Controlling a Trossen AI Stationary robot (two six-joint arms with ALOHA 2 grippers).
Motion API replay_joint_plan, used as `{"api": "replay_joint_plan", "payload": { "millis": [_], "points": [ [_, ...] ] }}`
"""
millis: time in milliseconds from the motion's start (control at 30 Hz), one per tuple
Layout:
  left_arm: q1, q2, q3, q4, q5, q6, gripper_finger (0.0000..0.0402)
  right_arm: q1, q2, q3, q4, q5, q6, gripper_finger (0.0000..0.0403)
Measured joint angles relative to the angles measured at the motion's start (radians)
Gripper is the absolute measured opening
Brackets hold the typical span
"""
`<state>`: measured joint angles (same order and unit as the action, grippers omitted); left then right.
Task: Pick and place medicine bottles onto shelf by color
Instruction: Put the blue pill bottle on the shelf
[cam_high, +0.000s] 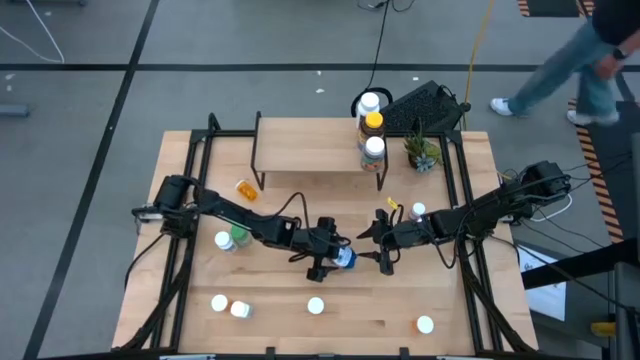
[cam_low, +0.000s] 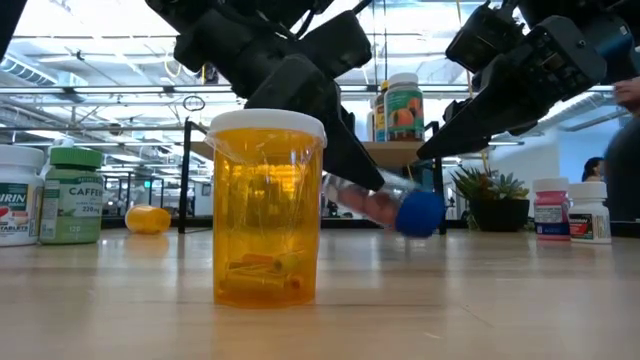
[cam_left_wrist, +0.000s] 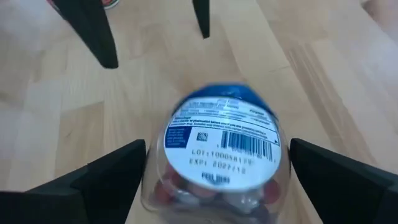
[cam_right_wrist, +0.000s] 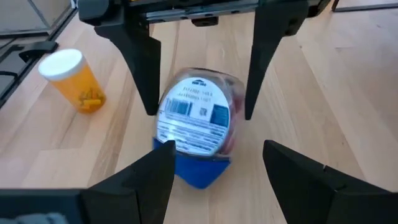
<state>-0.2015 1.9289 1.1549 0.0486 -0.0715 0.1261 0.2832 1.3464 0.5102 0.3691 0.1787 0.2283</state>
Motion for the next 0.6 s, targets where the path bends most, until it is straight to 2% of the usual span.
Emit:
{"api": "replay_joint_plan", "payload": {
  "millis": [100,600],
  "points": [
    [0.0,0.0,0.0,-0.017,0.022,0.005,0.0397,0.0,0.0,0.0,0.006,0.0,0.0,0.0236],
    [-0.001,0.017,0.001,-0.058,-0.033,0.019,0.0397,0.0,0.0,0.0,0.015,0.0,0.014,0.0236]
  ]
}}
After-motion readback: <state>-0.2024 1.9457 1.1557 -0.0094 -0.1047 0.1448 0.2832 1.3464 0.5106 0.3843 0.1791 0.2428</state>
